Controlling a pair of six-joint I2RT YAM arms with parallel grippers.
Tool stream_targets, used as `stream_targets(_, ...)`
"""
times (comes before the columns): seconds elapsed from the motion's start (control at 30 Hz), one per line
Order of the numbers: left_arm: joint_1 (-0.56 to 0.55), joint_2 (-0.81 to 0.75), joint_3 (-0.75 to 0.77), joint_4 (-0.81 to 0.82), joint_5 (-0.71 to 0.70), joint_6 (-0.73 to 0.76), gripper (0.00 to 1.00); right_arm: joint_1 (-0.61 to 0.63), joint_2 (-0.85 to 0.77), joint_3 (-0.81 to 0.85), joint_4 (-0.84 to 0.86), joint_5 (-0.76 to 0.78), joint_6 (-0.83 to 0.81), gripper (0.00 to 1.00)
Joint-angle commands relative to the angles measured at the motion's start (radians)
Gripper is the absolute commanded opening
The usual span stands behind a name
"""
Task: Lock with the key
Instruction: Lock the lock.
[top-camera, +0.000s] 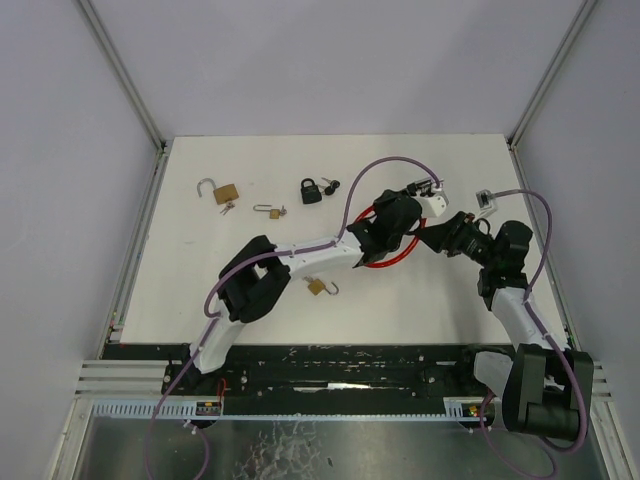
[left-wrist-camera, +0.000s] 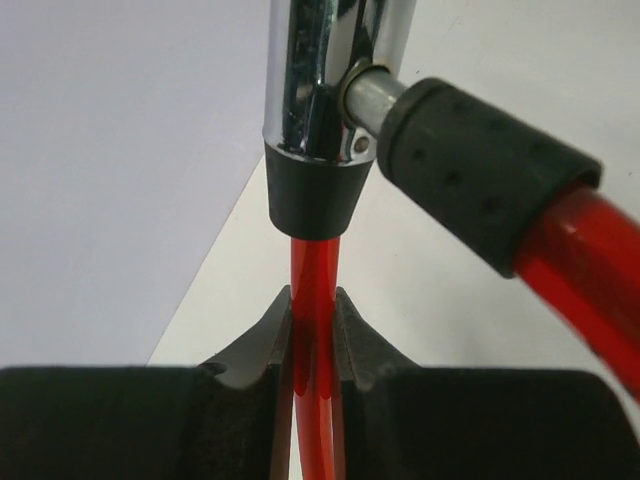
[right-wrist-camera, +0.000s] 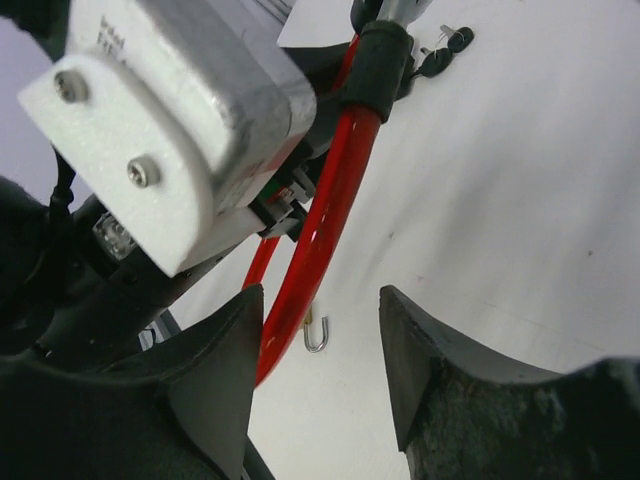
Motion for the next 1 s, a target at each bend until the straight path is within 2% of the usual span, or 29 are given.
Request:
stream_targets(0.0,-0.013,-0.005,0.048,0.073,-0.023,-0.026,0.0,0.008,-0.005,0.04,0.062,0.028,0.021,0.53)
stream_targets(0.17,-0.016,-0.03,0.02,0.083,0.009,-0.057,0.0,0.007,0.016,0.057,0.022,0.034,-0.028,0.35)
stream_targets(0.3,-0.018,-0.062,-0.015,0.101,0.056,-0.085,0.0,0.007,0.036,0.087,-0.033,0.027,-0.098,0.14)
stream_targets(0.47,-0.015,-0.162,-0.142,0.167,0.209,-0.101,0.0,0.007,0.018,0.122,-0.109,0.037,-0.24,0.0)
stream_targets(0.73,0.007,-0.331,-0.397,0.297,0.596,0.032,0.0,0.007,-0.045,0.207,-0.325,0.075,-0.595,0.0)
stream_targets(0.87,0.036,-0.372,-0.457,0.312,0.765,0.063,0.0,0.007,-0.068,0.197,-0.328,0.049,-0.746,0.0)
stream_targets(0.97,0.051,-0.378,-0.46,0.267,0.869,0.1,0.0,0.007,-0.087,0.15,-0.244,0.015,-0.793,0.0)
